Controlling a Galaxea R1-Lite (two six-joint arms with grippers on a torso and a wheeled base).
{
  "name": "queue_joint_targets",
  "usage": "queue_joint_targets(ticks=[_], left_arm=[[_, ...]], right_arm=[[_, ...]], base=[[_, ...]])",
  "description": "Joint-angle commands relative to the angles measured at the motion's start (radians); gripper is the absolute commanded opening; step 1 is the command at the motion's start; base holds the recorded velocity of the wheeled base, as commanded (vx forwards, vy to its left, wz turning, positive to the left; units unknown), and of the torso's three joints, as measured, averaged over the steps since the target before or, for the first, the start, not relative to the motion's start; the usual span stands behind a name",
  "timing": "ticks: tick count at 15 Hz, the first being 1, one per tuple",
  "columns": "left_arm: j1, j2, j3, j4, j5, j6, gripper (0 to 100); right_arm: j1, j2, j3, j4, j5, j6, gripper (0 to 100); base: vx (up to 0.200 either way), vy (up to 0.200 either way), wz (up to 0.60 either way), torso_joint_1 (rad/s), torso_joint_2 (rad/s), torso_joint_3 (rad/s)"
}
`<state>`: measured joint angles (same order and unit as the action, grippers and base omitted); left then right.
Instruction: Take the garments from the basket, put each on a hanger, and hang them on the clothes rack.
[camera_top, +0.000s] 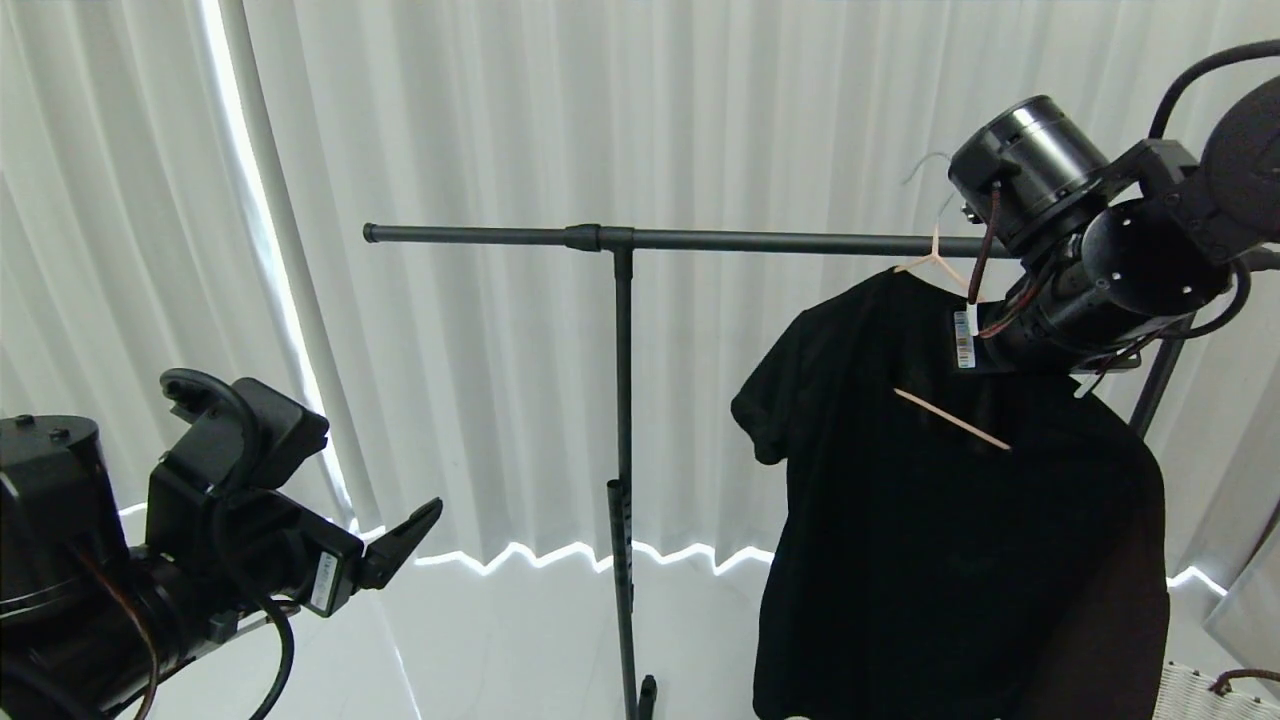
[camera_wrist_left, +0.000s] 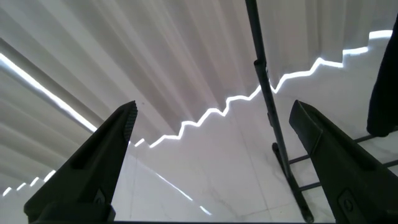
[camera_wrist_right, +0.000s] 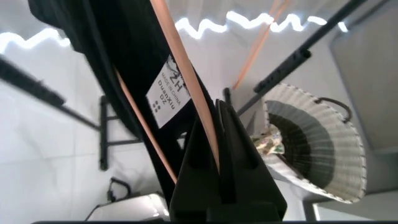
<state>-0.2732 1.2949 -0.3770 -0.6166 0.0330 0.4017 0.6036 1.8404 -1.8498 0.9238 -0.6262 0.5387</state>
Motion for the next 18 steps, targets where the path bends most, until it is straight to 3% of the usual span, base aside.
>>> queue_joint_targets(ticks=[1,8,18], left_arm=[[-0.001,0.0,0.0,0.0,0.001,0.0,100],[-0.003,-0.003,0.0,0.0,-0.001,0.0,100],[-0.006,-0.002,0.001,-0.032,-0.002,-0.001,100]], right_arm=[[-0.004,0.029,-0.002,0.0,-0.003,0.0,0],[-0.025,0.037,0.014,0.0,-0.009,0.001,0],[-0.025,0.082,0.027,-0.072,-0.021,-0.037,0]], base=[[0.0,0.0,0.0,0.0,0.0,0.0],[0.171,0.0,0.0,-0.001,0.0,0.004],[0.0,0.0,0.0,0.0,0.0,0.0]])
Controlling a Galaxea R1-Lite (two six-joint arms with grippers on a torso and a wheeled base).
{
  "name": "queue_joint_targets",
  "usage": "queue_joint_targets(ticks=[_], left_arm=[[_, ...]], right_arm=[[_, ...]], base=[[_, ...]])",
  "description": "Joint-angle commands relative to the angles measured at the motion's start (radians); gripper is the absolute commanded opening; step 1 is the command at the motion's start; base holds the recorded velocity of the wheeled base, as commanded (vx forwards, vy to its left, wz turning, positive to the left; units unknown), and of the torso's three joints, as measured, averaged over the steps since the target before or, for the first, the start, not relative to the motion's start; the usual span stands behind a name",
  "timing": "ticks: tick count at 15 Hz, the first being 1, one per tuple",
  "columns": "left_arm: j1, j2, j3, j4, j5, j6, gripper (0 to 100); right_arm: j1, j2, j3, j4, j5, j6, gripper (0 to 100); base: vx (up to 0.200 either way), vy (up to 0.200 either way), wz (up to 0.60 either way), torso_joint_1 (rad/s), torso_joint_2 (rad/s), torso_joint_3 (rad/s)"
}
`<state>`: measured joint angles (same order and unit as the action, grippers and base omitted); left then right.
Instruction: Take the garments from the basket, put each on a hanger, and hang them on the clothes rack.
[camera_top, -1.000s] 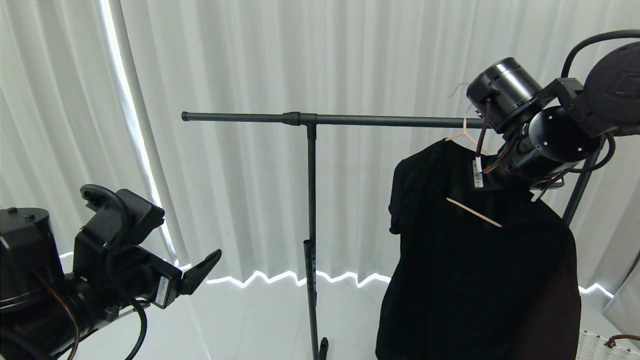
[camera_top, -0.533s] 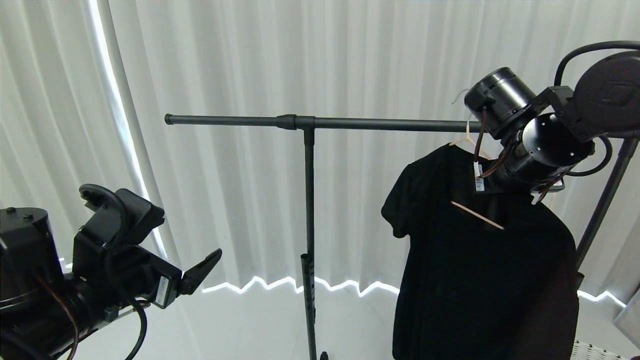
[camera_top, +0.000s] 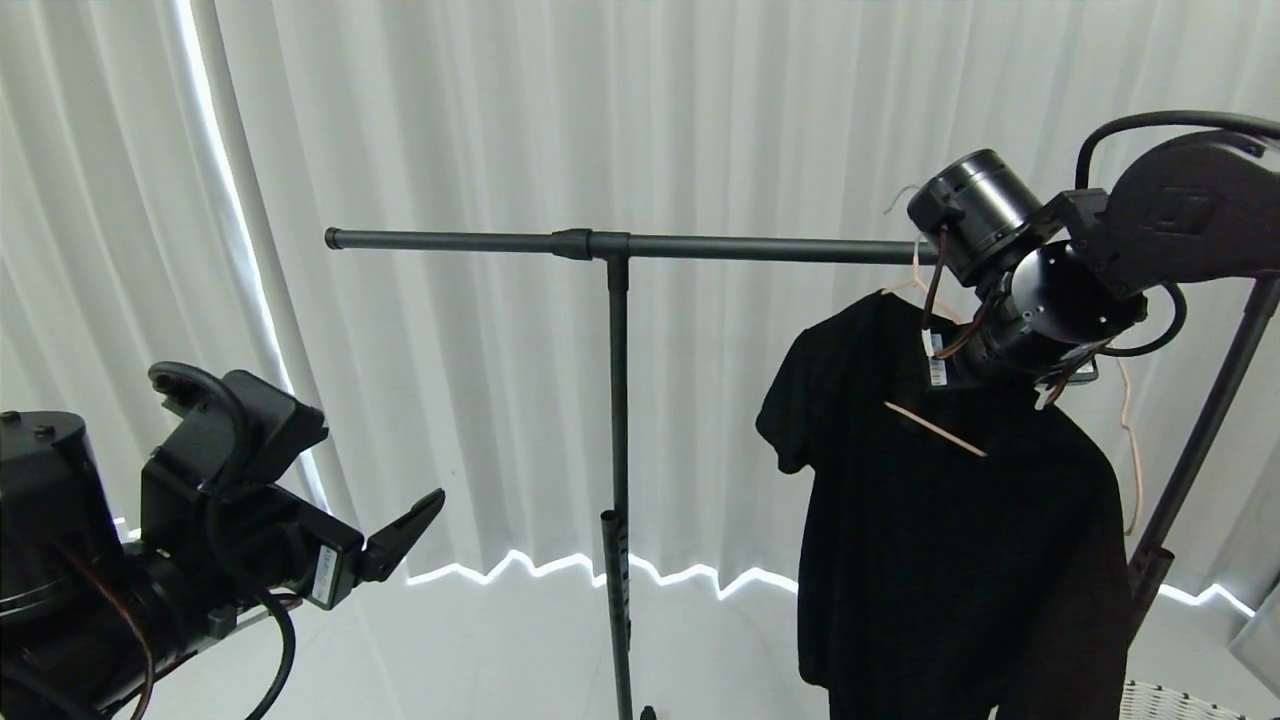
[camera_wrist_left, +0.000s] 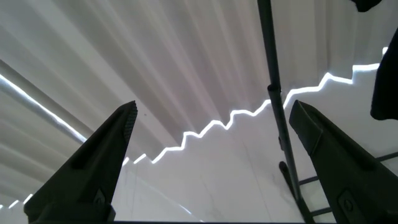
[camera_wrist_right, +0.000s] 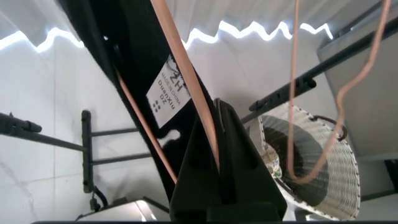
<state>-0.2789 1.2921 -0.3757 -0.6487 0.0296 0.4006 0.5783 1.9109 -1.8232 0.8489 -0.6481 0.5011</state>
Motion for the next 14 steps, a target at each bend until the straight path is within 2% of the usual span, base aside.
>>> queue_joint_targets(ticks=[1,3,6,9,11,14], left_arm=[[0.0,-0.001,0.0,0.0,0.001,0.001,100],[0.0,-0.002,0.001,0.0,0.001,0.001,100],[-0.008,0.001,0.0,0.0,0.0,0.0,100],[-0.008,0.003,0.0,0.0,0.0,0.0,100],[-0.009,0.006,0.0,-0.002,-0.002,0.0,100],[-0.016,0.007,0.0,0.0,-0.002,0.0,100]], right_arm=[[-0.017,0.022,0.012,-0.041,-0.001,-0.026,0],[-0.029,0.0,0.053,-0.087,0.001,-0.111,0],[-0.041,-0.032,0.193,-0.235,0.001,-0.173,0],[-0.043,-0.061,0.289,-0.337,0.001,-0.188,0],[-0.052,-0.059,0.298,-0.38,0.002,-0.19,0],[-0.052,-0.058,0.305,-0.381,0.004,-0.19,0]], base=[[0.0,0.0,0.0,0.0,0.0,0.0],[0.0,0.0,0.0,0.0,0.0,0.0],[0.0,0.0,0.0,0.0,0.0,0.0],[0.0,0.0,0.0,0.0,0.0,0.0],[0.0,0.0,0.0,0.0,0.0,0.0],[0.0,0.0,0.0,0.0,0.0,0.0]])
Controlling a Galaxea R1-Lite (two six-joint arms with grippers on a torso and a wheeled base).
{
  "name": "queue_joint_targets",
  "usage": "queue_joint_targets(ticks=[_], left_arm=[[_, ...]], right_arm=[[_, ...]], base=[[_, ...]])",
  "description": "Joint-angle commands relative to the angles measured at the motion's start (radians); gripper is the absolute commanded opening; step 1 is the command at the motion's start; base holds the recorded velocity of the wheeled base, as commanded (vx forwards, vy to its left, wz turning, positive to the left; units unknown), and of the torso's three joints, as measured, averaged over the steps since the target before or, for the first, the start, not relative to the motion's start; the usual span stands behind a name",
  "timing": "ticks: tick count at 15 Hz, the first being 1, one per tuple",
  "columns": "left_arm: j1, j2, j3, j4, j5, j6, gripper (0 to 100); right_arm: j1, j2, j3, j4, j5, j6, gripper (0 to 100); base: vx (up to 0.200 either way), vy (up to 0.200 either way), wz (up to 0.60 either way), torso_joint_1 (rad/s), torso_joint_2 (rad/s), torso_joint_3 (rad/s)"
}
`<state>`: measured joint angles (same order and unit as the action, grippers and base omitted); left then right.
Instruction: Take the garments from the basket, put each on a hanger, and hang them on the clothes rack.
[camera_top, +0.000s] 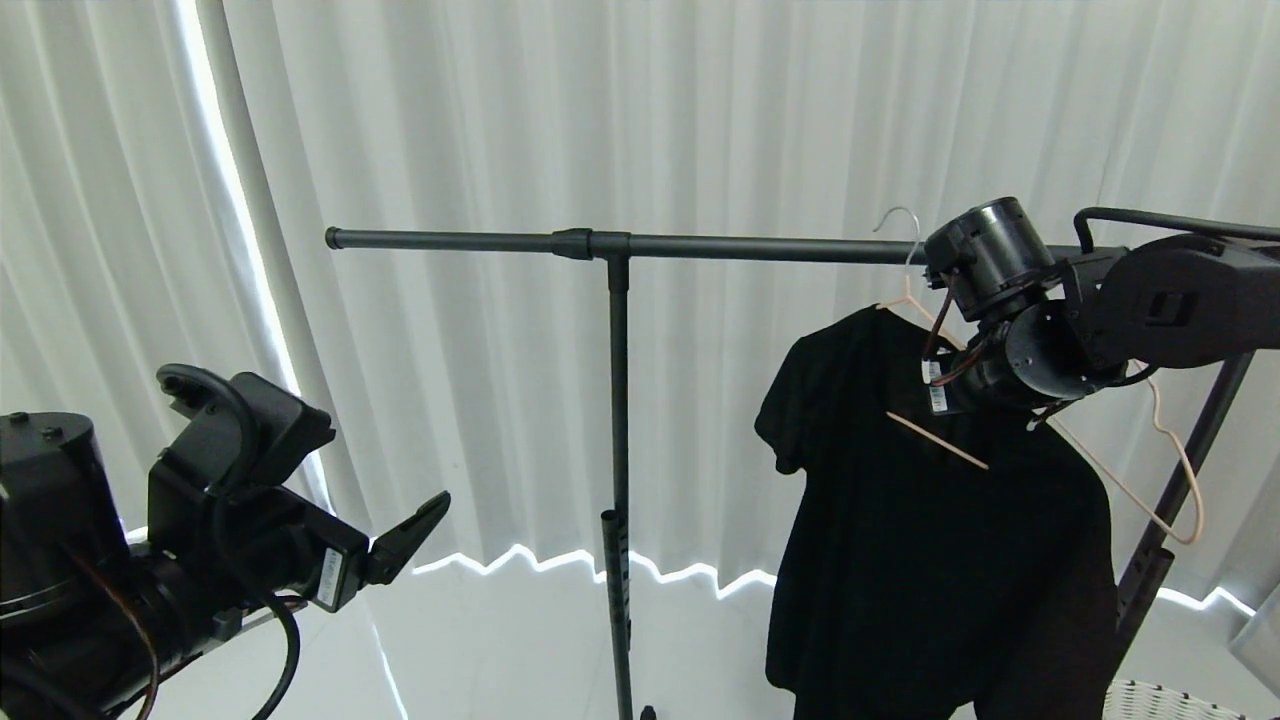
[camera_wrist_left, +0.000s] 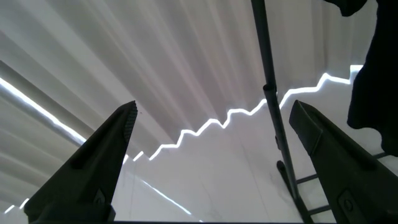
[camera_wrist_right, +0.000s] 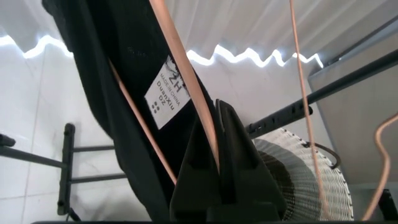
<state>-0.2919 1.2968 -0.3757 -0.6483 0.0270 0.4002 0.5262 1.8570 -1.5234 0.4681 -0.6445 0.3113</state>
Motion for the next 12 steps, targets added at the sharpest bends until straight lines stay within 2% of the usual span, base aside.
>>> queue_joint_targets(ticks=[1,5,12], left_arm=[[-0.003,0.002,0.0,-0.001,0.001,0.0,100],[-0.003,0.001,0.001,-0.001,0.001,0.0,100],[-0.007,0.001,0.005,-0.001,0.001,0.0,100]], right_arm=[[0.0,-0.004,0.011,0.0,0.002,-0.001,0],[0.002,-0.001,0.043,0.0,0.002,-0.001,0],[-0.002,0.007,0.035,-0.025,0.003,-0.001,0]], base=[[0.0,0.0,0.0,0.0,0.0,0.0],[0.0,0.0,0.0,0.0,0.0,0.0],[0.0,0.0,0.0,0.0,0.0,0.0]])
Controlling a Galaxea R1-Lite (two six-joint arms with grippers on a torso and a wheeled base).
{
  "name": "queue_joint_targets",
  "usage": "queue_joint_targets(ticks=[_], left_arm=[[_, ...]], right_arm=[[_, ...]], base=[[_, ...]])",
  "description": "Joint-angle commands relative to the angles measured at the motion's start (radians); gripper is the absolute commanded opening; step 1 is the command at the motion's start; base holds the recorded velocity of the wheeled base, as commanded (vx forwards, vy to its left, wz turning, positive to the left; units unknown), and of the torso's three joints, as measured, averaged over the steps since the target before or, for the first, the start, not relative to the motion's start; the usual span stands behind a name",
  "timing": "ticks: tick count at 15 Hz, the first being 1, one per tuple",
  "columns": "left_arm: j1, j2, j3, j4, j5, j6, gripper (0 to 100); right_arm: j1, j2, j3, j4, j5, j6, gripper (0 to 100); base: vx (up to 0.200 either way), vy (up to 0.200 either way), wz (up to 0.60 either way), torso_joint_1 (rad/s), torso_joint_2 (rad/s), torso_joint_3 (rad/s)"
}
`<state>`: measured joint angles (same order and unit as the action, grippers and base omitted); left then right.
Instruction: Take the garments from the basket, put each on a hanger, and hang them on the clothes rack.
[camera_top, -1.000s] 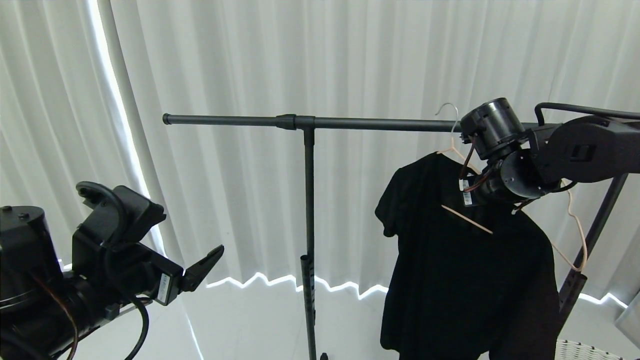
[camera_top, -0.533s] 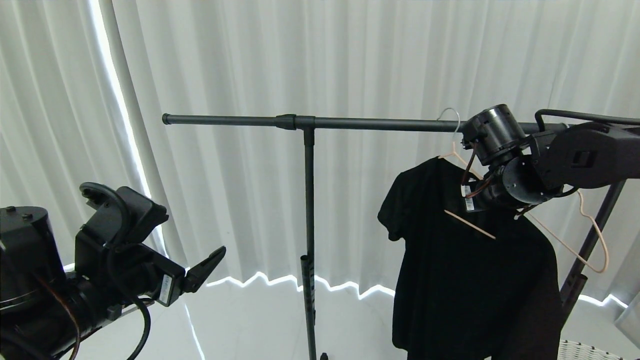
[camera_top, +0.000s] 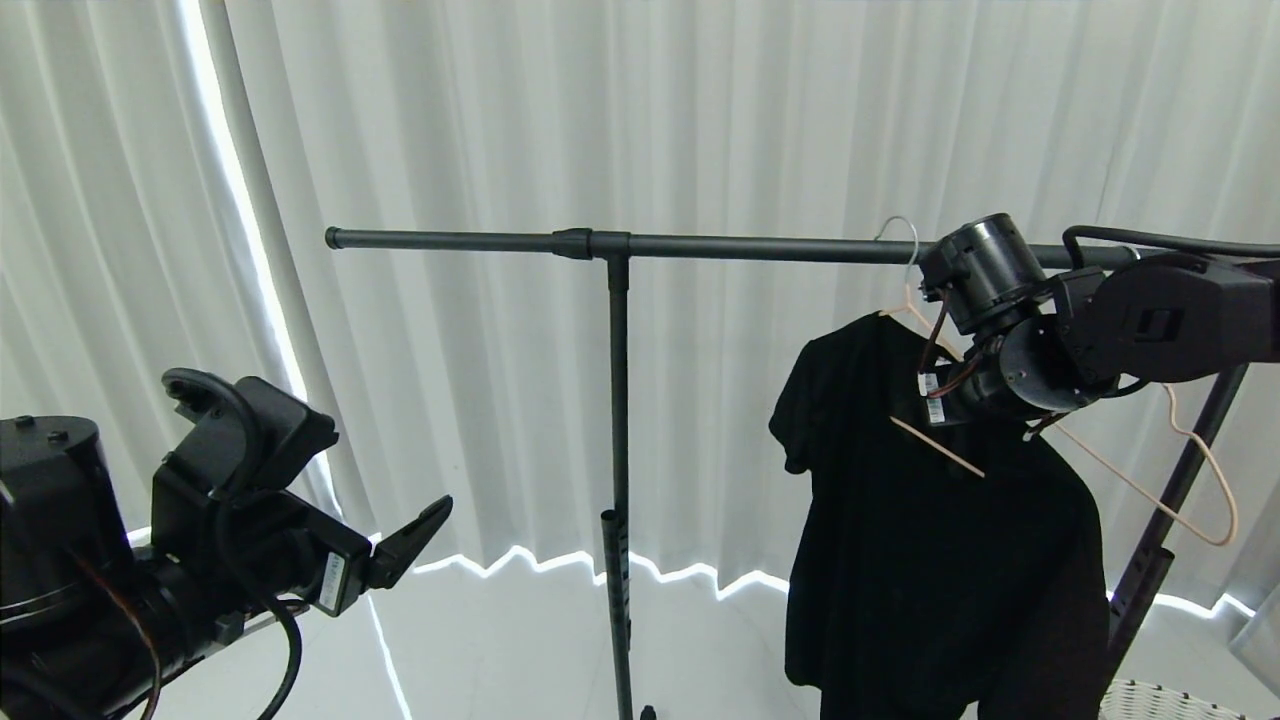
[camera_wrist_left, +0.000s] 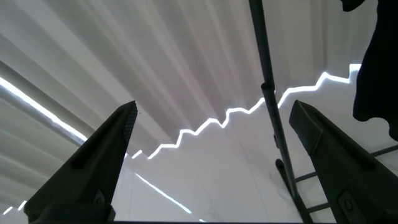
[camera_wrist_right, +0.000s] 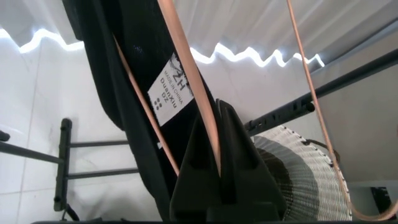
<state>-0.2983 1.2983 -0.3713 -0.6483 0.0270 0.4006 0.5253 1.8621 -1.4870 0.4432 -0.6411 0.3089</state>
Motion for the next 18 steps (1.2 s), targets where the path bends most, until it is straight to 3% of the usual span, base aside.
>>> queue_joint_targets(ticks=[1,8,18], left_arm=[[-0.004,-0.001,0.0,-0.001,0.001,0.0,100],[-0.007,-0.005,0.0,-0.001,0.001,0.001,100],[-0.007,-0.007,0.0,-0.001,0.001,0.001,100]], right_arm=[[-0.002,0.002,-0.001,0.0,0.0,-0.005,0],[-0.021,0.037,-0.002,-0.069,0.001,-0.013,0],[-0.021,0.043,0.001,-0.069,0.004,-0.024,0]], base=[[0.0,0.0,0.0,0.0,0.0,0.0],[0.0,0.0,0.0,0.0,0.0,0.0],[0.0,0.0,0.0,0.0,0.0,0.0]])
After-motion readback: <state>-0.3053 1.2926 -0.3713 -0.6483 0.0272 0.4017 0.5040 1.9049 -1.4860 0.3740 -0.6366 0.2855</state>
